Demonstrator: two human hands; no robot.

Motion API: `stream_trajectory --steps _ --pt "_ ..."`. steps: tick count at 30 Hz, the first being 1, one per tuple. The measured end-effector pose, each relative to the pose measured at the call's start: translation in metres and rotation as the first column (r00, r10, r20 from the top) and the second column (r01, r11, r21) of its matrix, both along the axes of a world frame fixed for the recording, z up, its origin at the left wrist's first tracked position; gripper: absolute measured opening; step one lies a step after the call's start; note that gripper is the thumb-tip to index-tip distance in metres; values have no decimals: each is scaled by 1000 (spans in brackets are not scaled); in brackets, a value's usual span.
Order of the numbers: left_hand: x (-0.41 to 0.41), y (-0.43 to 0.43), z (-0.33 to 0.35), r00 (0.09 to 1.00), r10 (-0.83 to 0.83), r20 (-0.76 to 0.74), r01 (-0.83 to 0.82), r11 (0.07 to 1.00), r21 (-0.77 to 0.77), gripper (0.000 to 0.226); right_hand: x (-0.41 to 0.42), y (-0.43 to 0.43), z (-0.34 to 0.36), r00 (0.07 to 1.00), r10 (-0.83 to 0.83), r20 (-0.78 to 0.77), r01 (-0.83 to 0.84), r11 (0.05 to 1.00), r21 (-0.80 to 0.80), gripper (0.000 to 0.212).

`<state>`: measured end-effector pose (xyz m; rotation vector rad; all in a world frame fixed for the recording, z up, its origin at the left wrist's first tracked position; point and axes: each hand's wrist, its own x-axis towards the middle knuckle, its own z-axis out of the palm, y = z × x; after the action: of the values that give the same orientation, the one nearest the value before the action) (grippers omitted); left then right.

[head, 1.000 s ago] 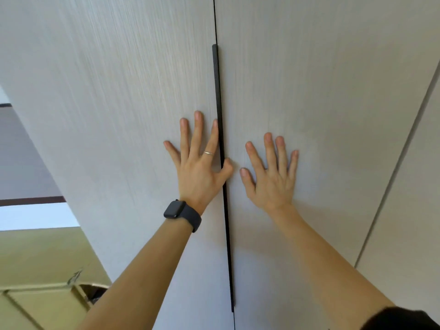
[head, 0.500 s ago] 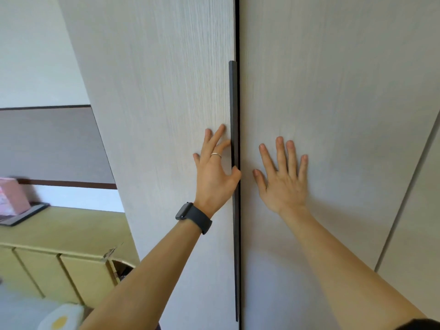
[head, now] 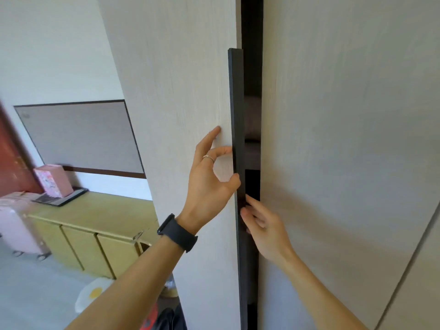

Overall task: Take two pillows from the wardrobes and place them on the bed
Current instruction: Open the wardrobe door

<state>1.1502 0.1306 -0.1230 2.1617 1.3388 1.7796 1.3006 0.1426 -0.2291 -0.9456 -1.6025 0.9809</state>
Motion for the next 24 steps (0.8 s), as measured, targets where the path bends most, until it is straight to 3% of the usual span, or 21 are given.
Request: stream_trajectory --steps 5,9,12,15,17,21,24 --pt "-41 -54 -12 1000 6 24 -6 1000 -19 41 -31 -42 -19 997 47 -69 -39 993 111 41" --pt "-71 -102 -32 997 77 17 -73 984 -164 32 -57 -60 -27 996 36 -82 -10 954 301 39" --pt "-91 -130 -42 987 152 60 -134 962 -237 24 -75 -70 -32 987 102 -125 -48 926 374 47" --pt "-104 -151 -38 973 196 119 -165 960 -226 32 -97 -80 -34 962 243 -126 -175 900 399 48" --pt "-112 -162 -31 955 251 158 -216 954 -209 38 -119 -86 -35 946 313 -81 -254 874 413 48" --pt "-135 -184 -27 891 395 224 -363 916 -173 52 -169 -98 -42 967 224 122 -254 814 523 65" --pt "-156 -200 -27 844 486 226 -483 872 -72 70 -208 -103 -47 926 205 316 -353 764 540 81"
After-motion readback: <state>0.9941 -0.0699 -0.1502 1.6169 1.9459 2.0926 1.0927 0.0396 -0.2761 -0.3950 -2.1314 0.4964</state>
